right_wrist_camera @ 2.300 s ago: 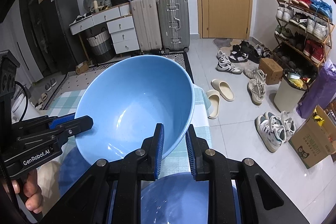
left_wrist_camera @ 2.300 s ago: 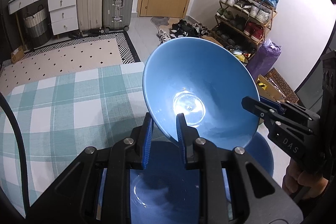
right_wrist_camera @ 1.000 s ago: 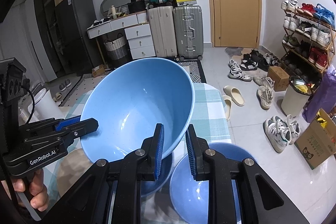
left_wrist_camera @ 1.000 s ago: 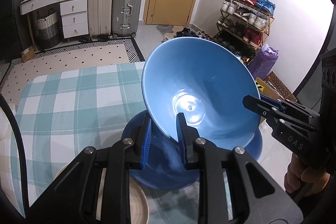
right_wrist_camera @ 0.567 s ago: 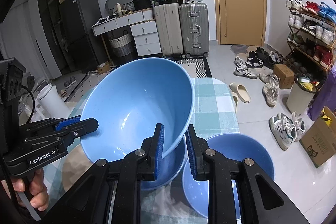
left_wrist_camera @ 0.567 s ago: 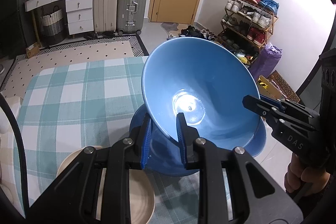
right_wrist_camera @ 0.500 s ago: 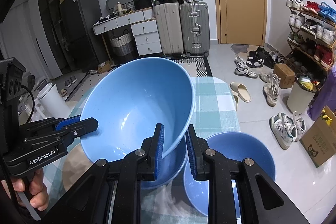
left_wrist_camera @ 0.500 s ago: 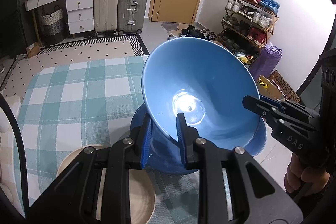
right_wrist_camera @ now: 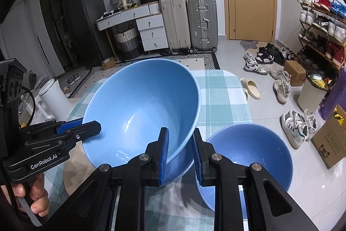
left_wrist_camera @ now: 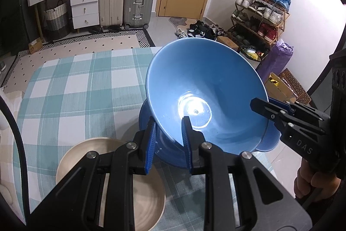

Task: Organize plates and bowls
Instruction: 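Lower the held blue bowl into the other blue bowl with both grippers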

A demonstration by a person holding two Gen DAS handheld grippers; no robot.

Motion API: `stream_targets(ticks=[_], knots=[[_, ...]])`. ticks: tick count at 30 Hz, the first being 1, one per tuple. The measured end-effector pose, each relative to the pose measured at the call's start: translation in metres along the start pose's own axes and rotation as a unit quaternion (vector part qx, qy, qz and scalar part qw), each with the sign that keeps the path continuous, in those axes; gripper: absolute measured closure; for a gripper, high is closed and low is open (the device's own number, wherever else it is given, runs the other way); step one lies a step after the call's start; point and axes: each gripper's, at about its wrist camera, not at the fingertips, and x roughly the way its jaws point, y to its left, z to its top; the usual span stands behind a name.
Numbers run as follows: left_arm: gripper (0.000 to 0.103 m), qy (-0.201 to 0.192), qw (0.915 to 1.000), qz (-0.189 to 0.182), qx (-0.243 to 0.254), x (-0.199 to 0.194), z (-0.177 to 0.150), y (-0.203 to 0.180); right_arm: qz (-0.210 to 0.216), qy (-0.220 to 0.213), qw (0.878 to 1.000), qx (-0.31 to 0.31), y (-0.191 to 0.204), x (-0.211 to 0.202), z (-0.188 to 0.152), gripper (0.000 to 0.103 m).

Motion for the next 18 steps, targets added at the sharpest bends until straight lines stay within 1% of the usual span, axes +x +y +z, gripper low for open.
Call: stream_targets(ticks=[7,18], knots=[[0.084,0.009,0.9999,0.002,-0.004,0.013,-0.009,0.009,0.000,0.010,1.000,-0.001,0.004,0.010,-0.009,0.081],[0.084,0.028,0.9996,0.005,-0.009,0.050,-0.020,0.028,-0.005,0.027,1.000,-0.003,0.006,0.032,-0.023,0.082]])
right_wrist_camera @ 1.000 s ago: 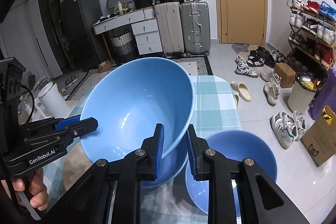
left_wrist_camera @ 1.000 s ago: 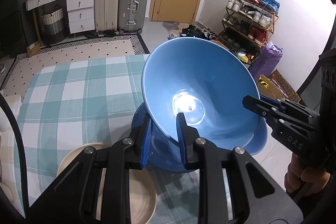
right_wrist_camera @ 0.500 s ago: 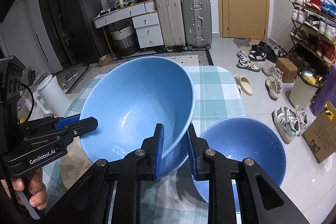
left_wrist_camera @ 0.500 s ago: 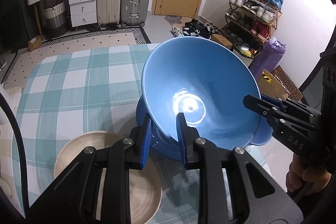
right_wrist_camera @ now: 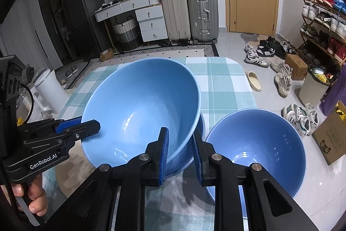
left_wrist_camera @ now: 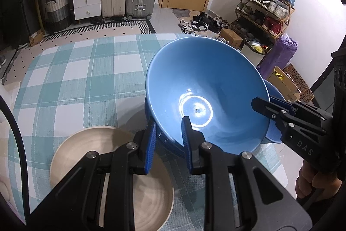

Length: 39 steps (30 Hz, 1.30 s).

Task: Organize plates and bowls
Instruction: 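Lower the held blue bowl into the other blue bowl with both grippers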

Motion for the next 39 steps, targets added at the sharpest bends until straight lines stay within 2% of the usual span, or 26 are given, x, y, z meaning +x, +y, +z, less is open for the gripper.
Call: stream_targets(ticks=[17,33,39], knots=[[0.084,0.023,0.9993,0.026,0.016,0.052,-0.005,0.013,-0.035,0.017,0.999,-0.025,0.012,0.031,-0.009,0.081],[0.081,0.026,0.9958,0.063,0.062,0.065,-0.013,0.005,-0.059,0.023,0.997,-0.051,0.021,0.044,-0.020,0.080],[0.077,0.033,0.9937,0.073,0.079,0.067,-0.018,-0.001,-0.067,0.025,0.996,-0.056,0.022,0.050,-0.022,0.080]])
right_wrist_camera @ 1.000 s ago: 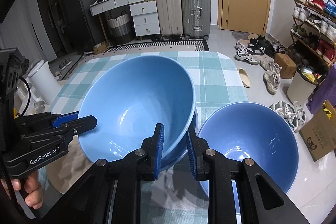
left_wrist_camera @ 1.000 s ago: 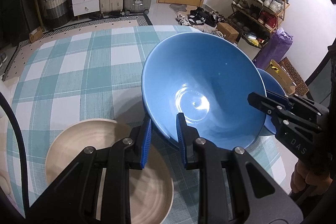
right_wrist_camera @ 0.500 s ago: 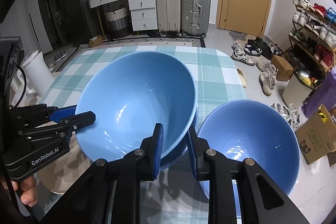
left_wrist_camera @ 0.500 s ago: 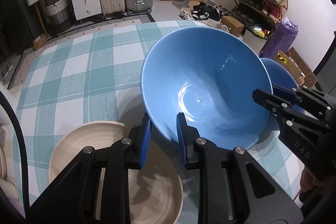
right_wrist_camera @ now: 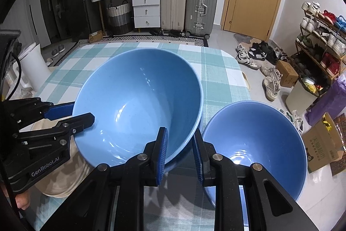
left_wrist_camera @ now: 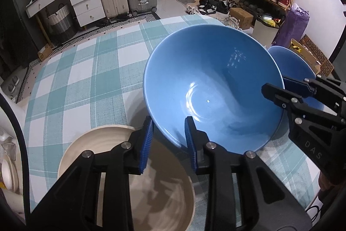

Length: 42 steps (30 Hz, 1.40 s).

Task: Organize plates and bowls
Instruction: 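Lower the held blue bowl into the other blue bowl with both grippers, then open both grippers and pull them back from the nested bowls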

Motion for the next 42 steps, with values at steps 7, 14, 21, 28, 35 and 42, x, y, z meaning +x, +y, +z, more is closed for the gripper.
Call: stream_targets(ticks=[7,14,21,28,35,42], knots=[[0.076,0.010,0.9994,-0.023,-0.023,0.004,0.000,0.008,-0.002,0.002,1.000,0.005,-0.006,0.003,0.002,0.080],[0.072,0.025,0.9962,-0.062,-0.056,0.011,0.000,0.022,-0.005,0.004,1.000,0.000,-0.008,0.005,0.001,0.079],[0.056,0.016,0.9966,-0.061,-0.054,0.011,-0.001,0.025,-0.011,0.004,1.000,-0.002,-0.009,0.005,0.000,0.077],[0.032,0.002,0.9945,-0.071,-0.077,0.003,-0.002,0.036,-0.008,-0.002,1.000,0.012,-0.019,-0.003,-0.002,0.067],[0.019,-0.010,0.9945,-0.066,-0.081,-0.009,-0.001,0.037,0.007,-0.009,1.000,0.024,-0.025,-0.010,0.002,0.050],[0.001,-0.027,0.9935,-0.064,-0.090,-0.028,-0.004,0.038,0.005,-0.031,0.999,0.044,-0.031,-0.025,0.007,0.012]])
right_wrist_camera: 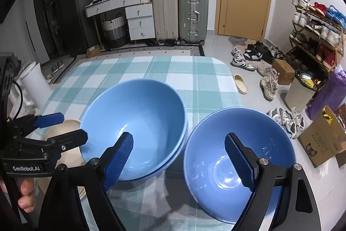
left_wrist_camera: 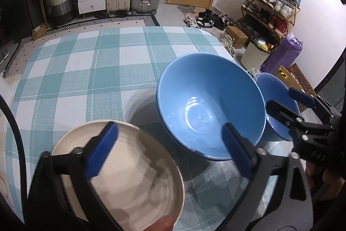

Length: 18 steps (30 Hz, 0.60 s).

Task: Organize plates and bowls
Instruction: 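Open both grippers and pull them back from the nested bowls, then move both grippers toward the rim of the remaining blue bowl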

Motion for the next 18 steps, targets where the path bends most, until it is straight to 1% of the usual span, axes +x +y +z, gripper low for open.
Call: stream_targets(ticks=[3,6,8,11,14,18], knots=[[0.001,-0.010,0.9999,-0.001,-0.004,-0.010,-0.001,-0.001,-0.007,-0.008,1.000,0.013,-0.008,-0.012,0.002,0.007],[0.001,-0.015,0.9998,-0.005,-0.011,-0.019,-0.003,-0.004,-0.002,-0.022,0.999,0.034,-0.017,-0.025,0.001,0.004],[0.001,-0.016,0.9998,-0.006,-0.015,-0.024,-0.007,-0.007,0.005,-0.028,0.998,0.048,-0.024,-0.034,-0.001,0.004],[0.001,-0.018,0.9997,-0.009,-0.015,-0.031,-0.013,-0.014,0.003,-0.033,0.998,0.059,-0.034,-0.046,-0.005,0.003],[0.001,-0.019,0.9996,-0.010,-0.017,-0.034,-0.016,-0.022,-0.015,-0.038,0.997,0.059,-0.043,-0.058,-0.007,0.002],[0.001,-0.016,0.9996,-0.021,-0.003,-0.039,-0.020,-0.039,-0.022,-0.038,0.997,0.061,-0.055,-0.069,-0.012,0.001]])
